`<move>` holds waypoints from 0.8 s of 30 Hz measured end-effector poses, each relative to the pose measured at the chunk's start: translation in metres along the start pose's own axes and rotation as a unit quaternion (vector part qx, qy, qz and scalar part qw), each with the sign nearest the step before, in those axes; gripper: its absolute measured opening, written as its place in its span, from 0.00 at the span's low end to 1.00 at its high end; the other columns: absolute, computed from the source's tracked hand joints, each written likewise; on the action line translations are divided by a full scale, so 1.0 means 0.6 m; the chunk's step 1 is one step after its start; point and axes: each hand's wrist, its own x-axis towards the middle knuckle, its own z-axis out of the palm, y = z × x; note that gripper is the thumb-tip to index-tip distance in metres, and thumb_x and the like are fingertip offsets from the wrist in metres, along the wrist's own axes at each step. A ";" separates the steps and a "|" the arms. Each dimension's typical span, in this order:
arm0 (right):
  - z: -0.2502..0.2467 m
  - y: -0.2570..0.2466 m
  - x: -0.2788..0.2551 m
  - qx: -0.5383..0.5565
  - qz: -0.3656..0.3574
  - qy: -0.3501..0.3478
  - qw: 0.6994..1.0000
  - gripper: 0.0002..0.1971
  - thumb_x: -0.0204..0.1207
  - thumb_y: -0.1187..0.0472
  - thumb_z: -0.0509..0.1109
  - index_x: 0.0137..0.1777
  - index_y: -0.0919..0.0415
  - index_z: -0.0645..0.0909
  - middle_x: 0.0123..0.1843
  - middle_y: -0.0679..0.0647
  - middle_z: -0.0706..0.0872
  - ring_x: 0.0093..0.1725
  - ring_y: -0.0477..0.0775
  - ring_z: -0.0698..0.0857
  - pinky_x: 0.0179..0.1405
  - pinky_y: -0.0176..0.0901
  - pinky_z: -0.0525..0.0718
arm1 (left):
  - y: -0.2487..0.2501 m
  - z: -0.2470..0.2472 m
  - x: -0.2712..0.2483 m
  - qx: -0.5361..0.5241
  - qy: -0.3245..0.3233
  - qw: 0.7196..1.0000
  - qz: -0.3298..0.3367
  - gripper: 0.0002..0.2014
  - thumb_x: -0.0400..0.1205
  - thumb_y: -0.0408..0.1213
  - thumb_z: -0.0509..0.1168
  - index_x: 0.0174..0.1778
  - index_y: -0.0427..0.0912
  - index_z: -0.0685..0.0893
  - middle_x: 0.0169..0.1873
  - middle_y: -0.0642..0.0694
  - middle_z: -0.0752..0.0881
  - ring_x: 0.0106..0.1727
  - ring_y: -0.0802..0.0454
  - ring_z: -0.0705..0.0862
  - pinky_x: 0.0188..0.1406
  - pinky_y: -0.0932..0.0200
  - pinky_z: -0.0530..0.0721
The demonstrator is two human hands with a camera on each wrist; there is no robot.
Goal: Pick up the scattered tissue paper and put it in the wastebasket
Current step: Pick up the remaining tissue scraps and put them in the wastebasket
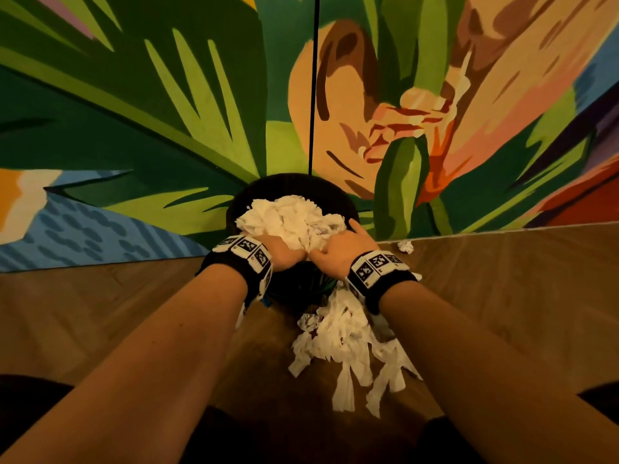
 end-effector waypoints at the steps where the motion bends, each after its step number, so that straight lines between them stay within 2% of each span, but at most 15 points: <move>1: 0.000 0.001 0.004 0.022 0.005 0.005 1.000 0.28 0.79 0.38 0.50 0.56 0.53 0.87 0.50 0.56 0.89 0.64 0.55 0.81 0.83 0.55 0.43 | 0.000 -0.002 0.003 -0.009 -0.002 1.000 0.024 0.36 0.86 0.60 0.56 0.87 0.51 0.53 0.86 0.47 0.53 0.86 0.44 0.54 0.85 0.48 0.50; 2: 0.002 0.002 0.010 0.054 0.013 0.017 0.998 0.21 0.77 0.40 0.56 0.50 0.50 0.87 0.45 0.52 0.89 0.63 0.54 0.82 0.83 0.55 0.43 | 0.001 -0.005 0.005 -0.005 -0.007 0.999 0.035 0.36 0.85 0.58 0.58 0.87 0.52 0.55 0.86 0.47 0.56 0.85 0.44 0.56 0.84 0.47 0.54; 3: 0.002 0.001 0.016 0.092 0.024 0.027 0.995 0.14 0.75 0.44 0.61 0.40 0.49 0.85 0.39 0.49 0.88 0.59 0.53 0.83 0.84 0.55 0.43 | 0.001 -0.009 0.008 0.003 -0.004 1.000 0.016 0.33 0.83 0.56 0.63 0.84 0.52 0.64 0.84 0.45 0.65 0.82 0.43 0.65 0.81 0.49 0.63; 5: -0.001 -0.002 0.029 0.155 0.049 0.029 0.986 0.09 0.71 0.52 0.69 0.32 0.50 0.87 0.38 0.44 0.89 0.55 0.49 0.84 0.84 0.54 0.42 | -0.002 -0.017 0.012 -0.004 0.026 0.998 -0.056 0.21 0.76 0.52 0.74 0.63 0.48 0.88 0.64 0.45 0.87 0.63 0.44 0.83 0.63 0.53 0.83; 6: -0.002 -0.002 0.035 0.182 0.058 0.029 0.981 0.07 0.70 0.55 0.71 0.31 0.47 0.87 0.40 0.43 0.89 0.54 0.47 0.83 0.85 0.54 0.42 | -0.003 -0.020 0.014 -0.010 0.036 0.996 -0.080 0.15 0.74 0.50 0.76 0.52 0.46 0.92 0.55 0.46 0.90 0.56 0.46 0.86 0.57 0.54 0.86; 7: -0.003 -0.003 0.037 0.206 0.067 0.032 0.976 0.09 0.69 0.59 0.73 0.30 0.45 0.86 0.41 0.42 0.90 0.53 0.45 0.83 0.86 0.53 0.44 | -0.004 -0.020 0.018 -0.014 0.039 0.995 -0.094 0.12 0.73 0.48 0.77 0.47 0.46 0.93 0.50 0.47 0.91 0.53 0.46 0.87 0.57 0.52 0.87; 10: -0.004 0.004 0.038 0.228 0.089 0.082 0.966 0.12 0.68 0.64 0.72 0.28 0.47 0.86 0.40 0.42 0.90 0.53 0.48 0.84 0.79 0.49 0.69 | 0.002 -0.019 0.017 -0.015 0.037 0.991 -0.129 0.14 0.70 0.51 0.78 0.46 0.48 0.92 0.49 0.49 0.89 0.56 0.45 0.85 0.62 0.46 0.84; 11: -0.005 0.007 0.037 0.211 0.089 0.090 0.969 0.10 0.69 0.63 0.71 0.30 0.48 0.87 0.40 0.43 0.90 0.53 0.50 0.85 0.76 0.49 0.73 | 0.004 -0.019 0.018 -0.015 0.038 0.990 -0.133 0.16 0.69 0.52 0.78 0.48 0.49 0.91 0.50 0.49 0.89 0.57 0.44 0.85 0.63 0.45 0.83; 13: -0.005 0.015 0.032 0.144 0.061 0.077 0.985 0.11 0.74 0.57 0.67 0.31 0.53 0.86 0.38 0.48 0.90 0.49 0.55 0.85 0.81 0.51 0.66 | 0.006 -0.017 0.016 -0.010 0.038 0.991 -0.124 0.20 0.71 0.53 0.75 0.53 0.44 0.90 0.54 0.45 0.89 0.58 0.41 0.84 0.64 0.43 0.83; 15: -0.005 0.021 0.025 0.086 0.027 0.045 0.995 0.20 0.78 0.49 0.60 0.28 0.55 0.82 0.30 0.50 0.85 0.39 0.52 0.82 0.85 0.53 0.52 | 0.010 -0.016 0.010 0.011 0.041 0.994 -0.100 0.22 0.77 0.53 0.70 0.60 0.40 0.86 0.60 0.40 0.87 0.61 0.39 0.83 0.65 0.47 0.81; 17: -0.007 0.024 0.012 0.070 0.014 0.036 0.997 0.24 0.80 0.44 0.55 0.26 0.53 0.79 0.28 0.48 0.81 0.37 0.49 0.79 0.84 0.58 0.45 | 0.015 -0.019 0.001 0.034 0.039 0.996 -0.075 0.24 0.81 0.54 0.67 0.63 0.37 0.84 0.61 0.37 0.86 0.61 0.39 0.83 0.57 0.51 0.80; 19: -0.011 0.031 -0.001 0.095 0.001 0.054 0.994 0.18 0.80 0.44 0.55 0.37 0.47 0.84 0.31 0.44 0.81 0.45 0.50 0.81 0.83 0.65 0.45 | 0.019 -0.030 -0.008 0.034 0.040 0.996 -0.072 0.22 0.78 0.55 0.69 0.53 0.37 0.88 0.54 0.36 0.88 0.54 0.39 0.85 0.54 0.49 0.81; 21: -0.021 0.040 -0.015 0.135 -0.018 0.087 0.987 0.14 0.79 0.47 0.58 0.56 0.40 0.84 0.33 0.40 0.82 0.53 0.50 0.83 0.83 0.67 0.46 | 0.024 -0.051 -0.017 0.052 0.064 0.995 -0.062 0.17 0.76 0.56 0.71 0.43 0.43 0.90 0.46 0.44 0.89 0.48 0.45 0.84 0.56 0.48 0.82; 22: -0.027 0.048 -0.022 0.162 -0.025 0.106 0.981 0.15 0.78 0.49 0.60 0.62 0.39 0.82 0.33 0.39 0.82 0.53 0.49 0.83 0.83 0.68 0.47 | 0.028 -0.064 -0.021 0.060 0.078 0.994 -0.048 0.16 0.76 0.55 0.71 0.40 0.45 0.89 0.43 0.47 0.89 0.47 0.47 0.84 0.55 0.50 0.82; 24: -0.045 0.065 -0.036 0.227 -0.028 0.154 0.961 0.17 0.77 0.52 0.63 0.65 0.39 0.81 0.36 0.38 0.86 0.45 0.44 0.85 0.82 0.64 0.54 | 0.042 -0.093 -0.032 0.058 0.097 0.993 -0.014 0.15 0.77 0.55 0.72 0.34 0.47 0.86 0.39 0.48 0.88 0.43 0.49 0.83 0.46 0.55 0.83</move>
